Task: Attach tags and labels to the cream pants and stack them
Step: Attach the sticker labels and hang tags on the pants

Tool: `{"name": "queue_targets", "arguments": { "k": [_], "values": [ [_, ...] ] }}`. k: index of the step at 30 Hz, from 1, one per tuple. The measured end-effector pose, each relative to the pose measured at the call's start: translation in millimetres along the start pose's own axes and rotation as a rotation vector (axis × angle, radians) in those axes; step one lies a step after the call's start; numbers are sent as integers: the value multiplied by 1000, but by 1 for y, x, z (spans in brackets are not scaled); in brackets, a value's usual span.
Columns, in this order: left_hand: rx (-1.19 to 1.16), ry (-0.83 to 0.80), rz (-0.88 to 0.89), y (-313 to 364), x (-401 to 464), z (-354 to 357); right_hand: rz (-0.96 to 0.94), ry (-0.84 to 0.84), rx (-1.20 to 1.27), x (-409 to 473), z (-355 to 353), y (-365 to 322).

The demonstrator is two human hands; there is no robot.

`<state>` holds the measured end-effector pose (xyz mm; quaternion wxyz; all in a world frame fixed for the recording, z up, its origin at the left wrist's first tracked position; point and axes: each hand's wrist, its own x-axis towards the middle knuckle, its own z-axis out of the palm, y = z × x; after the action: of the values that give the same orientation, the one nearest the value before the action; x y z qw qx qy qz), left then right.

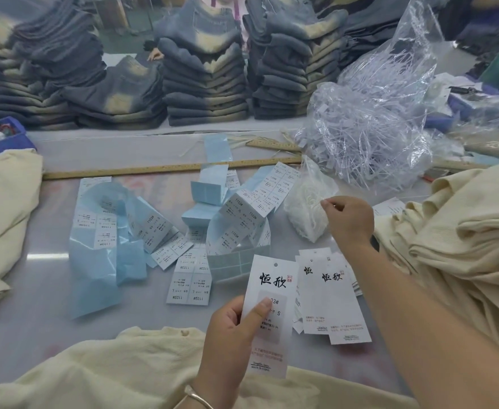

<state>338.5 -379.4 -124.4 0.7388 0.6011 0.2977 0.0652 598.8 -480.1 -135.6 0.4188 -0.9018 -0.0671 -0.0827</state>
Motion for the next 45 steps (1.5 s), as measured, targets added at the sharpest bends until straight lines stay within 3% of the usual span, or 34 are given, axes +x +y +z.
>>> {"name": "queue_targets", "arguments": {
  "k": [3,6,9,11,14,21,26,33,41,45],
  "values": [
    [-13,-11,18,4,-5,0,102,46,540,-10,-25,-18],
    [-80,-21,24,11,-14,-3,192,-273,1132,-33,-57,-36],
    [-199,-41,22,22,-27,-7,229,-567,1350,-61,-80,-47],
    [-300,-63,19,28,-37,-9,284,-660,1343,-79,-91,-53],
    [-363,-103,57,36,-54,-9,276,-716,1117,-109,-108,-64],
    [-151,-308,166,45,-84,-11,155,-909,703,-179,-144,-92],
    [-130,-288,136,40,-103,-24,122,-1047,536,-211,-157,-99],
    [-204,-171,69,47,-112,-76,41,-1031,772,-237,-172,-104],
    [-182,-126,25,49,-123,-104,-49,-1265,985,-267,-167,-131],
    [-161,-169,33,48,-131,-121,-169,-1049,950,-281,-161,-142]
  ]
}}
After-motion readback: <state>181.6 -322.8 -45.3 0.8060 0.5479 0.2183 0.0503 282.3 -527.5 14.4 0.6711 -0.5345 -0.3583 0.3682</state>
